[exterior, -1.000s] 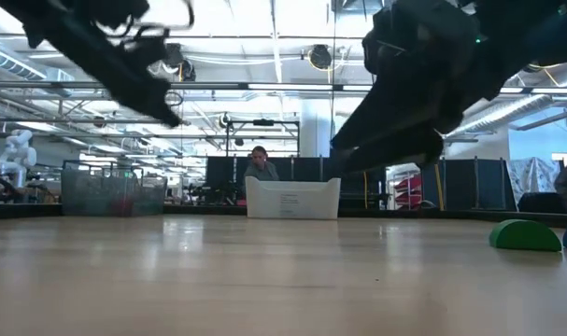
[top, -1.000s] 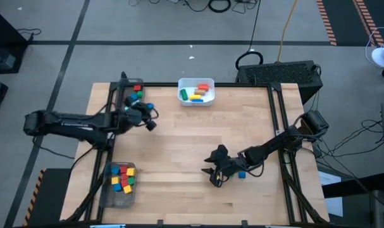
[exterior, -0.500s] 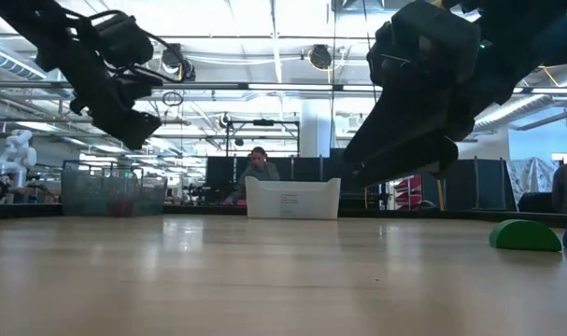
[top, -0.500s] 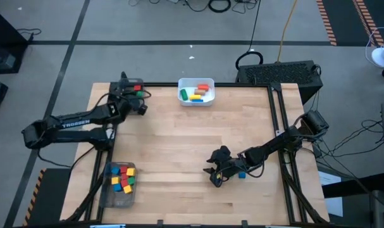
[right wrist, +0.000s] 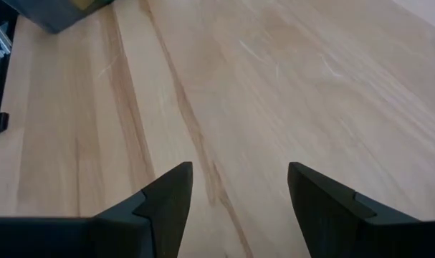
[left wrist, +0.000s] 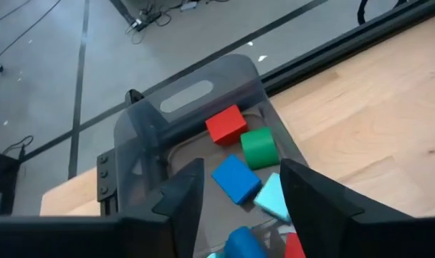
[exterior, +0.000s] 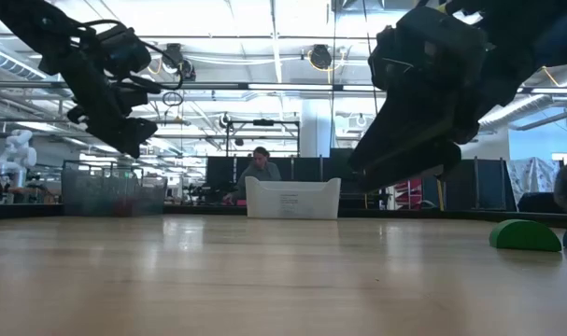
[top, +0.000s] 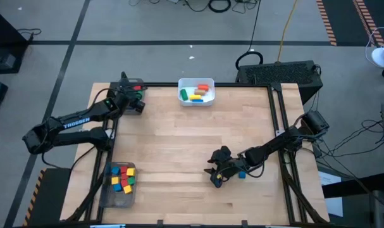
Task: Sort blocks by size
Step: Put the green semicircle block into the top black bin
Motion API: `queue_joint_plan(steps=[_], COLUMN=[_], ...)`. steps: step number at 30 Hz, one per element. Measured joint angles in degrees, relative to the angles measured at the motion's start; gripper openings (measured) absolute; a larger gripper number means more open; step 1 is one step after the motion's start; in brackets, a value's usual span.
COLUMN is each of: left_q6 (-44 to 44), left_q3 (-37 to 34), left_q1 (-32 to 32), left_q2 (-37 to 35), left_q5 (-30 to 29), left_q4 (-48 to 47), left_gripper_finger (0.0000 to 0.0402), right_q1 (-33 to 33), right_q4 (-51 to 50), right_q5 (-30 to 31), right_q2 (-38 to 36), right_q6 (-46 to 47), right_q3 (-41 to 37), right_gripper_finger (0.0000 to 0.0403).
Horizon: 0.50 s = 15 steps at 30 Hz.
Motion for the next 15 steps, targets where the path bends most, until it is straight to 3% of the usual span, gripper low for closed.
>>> queue_joint_plan(steps=[4,9,15], left_q6=[0.4,5.8,6.3], left_q3=[0.0,0.0,0.0], left_q1=[0.1,0.0,-2.3], left_q2=[0.0,0.0,0.0], left_q5=[1.4,11.9,22.6], left_q4=[0.0,2.5,7.2], left_gripper_finger=[0.0194,0.0195,0.0195], right_q1=[0.9,3.0,7.3], right_q4=[-3.0,-12.1,-24.1], right_q5=[-0.6,-1.0,-1.2], right_q2=[-1.9,-8.4,-13.6], right_q6=[0.1,2.7,10.5], right_q3=[0.0,0.0,0.0], right_gripper_finger=[0.0215,0.0214,0.0214])
